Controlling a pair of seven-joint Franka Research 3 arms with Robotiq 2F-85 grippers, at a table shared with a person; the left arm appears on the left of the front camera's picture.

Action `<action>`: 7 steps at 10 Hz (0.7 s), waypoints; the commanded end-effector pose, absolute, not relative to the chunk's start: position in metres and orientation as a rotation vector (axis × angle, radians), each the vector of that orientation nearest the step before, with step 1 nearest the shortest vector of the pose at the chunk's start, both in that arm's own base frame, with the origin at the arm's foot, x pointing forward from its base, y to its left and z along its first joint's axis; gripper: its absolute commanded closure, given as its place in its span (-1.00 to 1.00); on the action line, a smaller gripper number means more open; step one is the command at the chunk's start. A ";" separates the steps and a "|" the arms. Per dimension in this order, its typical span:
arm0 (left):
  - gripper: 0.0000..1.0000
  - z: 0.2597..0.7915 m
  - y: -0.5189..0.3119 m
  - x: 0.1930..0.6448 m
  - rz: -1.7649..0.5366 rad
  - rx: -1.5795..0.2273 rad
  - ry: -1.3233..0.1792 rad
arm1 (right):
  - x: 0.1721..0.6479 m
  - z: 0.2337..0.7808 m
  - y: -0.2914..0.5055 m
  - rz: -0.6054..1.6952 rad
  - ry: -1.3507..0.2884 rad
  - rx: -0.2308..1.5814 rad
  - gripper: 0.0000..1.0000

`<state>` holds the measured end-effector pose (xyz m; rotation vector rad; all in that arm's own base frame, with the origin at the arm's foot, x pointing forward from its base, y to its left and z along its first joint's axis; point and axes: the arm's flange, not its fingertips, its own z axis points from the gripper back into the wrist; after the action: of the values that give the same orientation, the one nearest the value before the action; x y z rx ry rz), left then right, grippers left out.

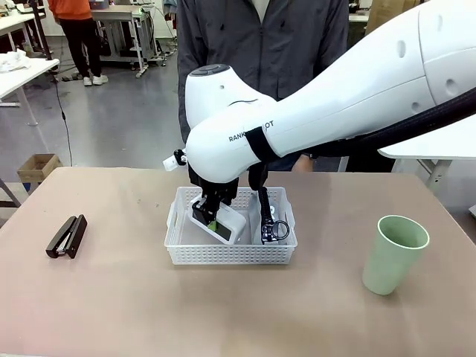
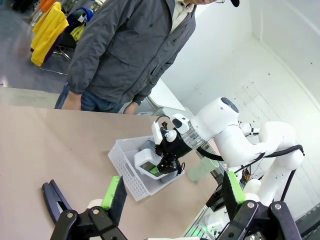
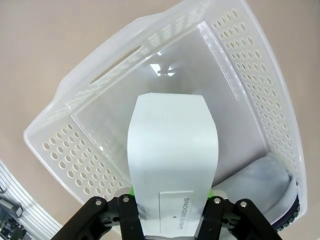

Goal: Efficiently arrange items inside the basket to fit them all.
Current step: Pick up the Digital clock and place it inside the Organizing basket.

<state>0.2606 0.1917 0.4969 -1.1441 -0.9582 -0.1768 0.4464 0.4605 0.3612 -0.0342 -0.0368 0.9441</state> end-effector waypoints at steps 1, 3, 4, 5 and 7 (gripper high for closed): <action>-1.00 0.498 0.191 0.261 -0.192 -1.150 -0.984 | 0.451 0.360 0.453 0.960 -0.048 -0.013 -0.01; -1.00 0.498 0.191 0.261 -0.192 -1.150 -0.984 | 0.454 0.355 0.450 0.966 -0.074 -0.007 -0.01; -1.00 0.498 0.191 0.261 -0.192 -1.150 -0.984 | 0.455 0.353 0.450 0.970 -0.073 -0.004 -0.01; -1.00 0.498 0.191 0.261 -0.192 -1.150 -0.984 | 0.455 0.353 0.449 0.972 -0.073 -0.002 -0.01; -1.00 0.498 0.191 0.261 -0.192 -1.150 -0.984 | 0.456 0.352 0.449 0.970 -0.087 -0.015 -0.01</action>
<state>0.2607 0.1917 0.4969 -1.1441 -0.9581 -0.1768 0.4571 0.4553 0.3523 -0.0184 -0.0549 0.9518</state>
